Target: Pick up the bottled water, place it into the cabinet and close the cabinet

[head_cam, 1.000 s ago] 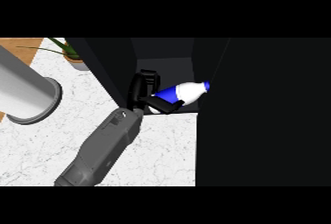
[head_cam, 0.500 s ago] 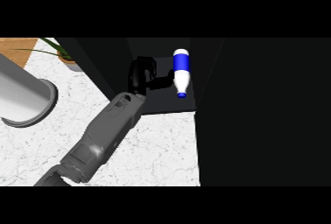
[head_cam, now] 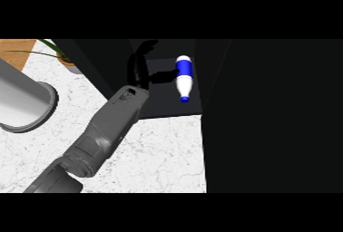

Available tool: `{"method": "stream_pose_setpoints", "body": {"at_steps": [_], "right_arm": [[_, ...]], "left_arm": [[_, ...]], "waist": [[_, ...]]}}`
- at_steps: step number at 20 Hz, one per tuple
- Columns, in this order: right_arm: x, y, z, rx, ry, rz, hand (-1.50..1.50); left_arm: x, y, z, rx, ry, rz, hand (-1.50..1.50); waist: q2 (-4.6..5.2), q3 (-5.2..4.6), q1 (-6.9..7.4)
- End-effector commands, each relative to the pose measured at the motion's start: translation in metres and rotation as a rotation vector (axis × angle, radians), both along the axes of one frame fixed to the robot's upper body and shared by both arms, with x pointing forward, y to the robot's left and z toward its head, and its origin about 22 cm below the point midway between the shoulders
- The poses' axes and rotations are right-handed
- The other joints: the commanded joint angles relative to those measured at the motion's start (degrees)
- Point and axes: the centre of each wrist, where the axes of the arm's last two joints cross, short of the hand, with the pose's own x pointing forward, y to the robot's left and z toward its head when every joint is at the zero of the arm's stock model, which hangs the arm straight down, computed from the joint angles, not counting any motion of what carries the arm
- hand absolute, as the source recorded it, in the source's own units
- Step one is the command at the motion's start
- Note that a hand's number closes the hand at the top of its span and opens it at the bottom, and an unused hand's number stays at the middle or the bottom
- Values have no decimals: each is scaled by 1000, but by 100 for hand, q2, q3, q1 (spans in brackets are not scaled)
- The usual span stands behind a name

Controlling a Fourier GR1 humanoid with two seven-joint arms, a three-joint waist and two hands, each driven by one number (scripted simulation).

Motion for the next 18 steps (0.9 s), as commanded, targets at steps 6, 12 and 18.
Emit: {"method": "stream_pose_setpoints", "body": {"at_steps": [6,12,18], "right_arm": [[-5,3,17,55,-2,21,-150],[-5,10,16,62,-14,22,-150],[-6,19,34,70,-28,5,-150]], "left_arm": [[13,-2,42,-294,-256,-153,150],[9,-21,41,-421,-272,-338,150],[-3,-18,23,-466,-246,-374,150]], "waist": [[-38,-23,74],[-72,-6,112],[-145,-5,274]]}}
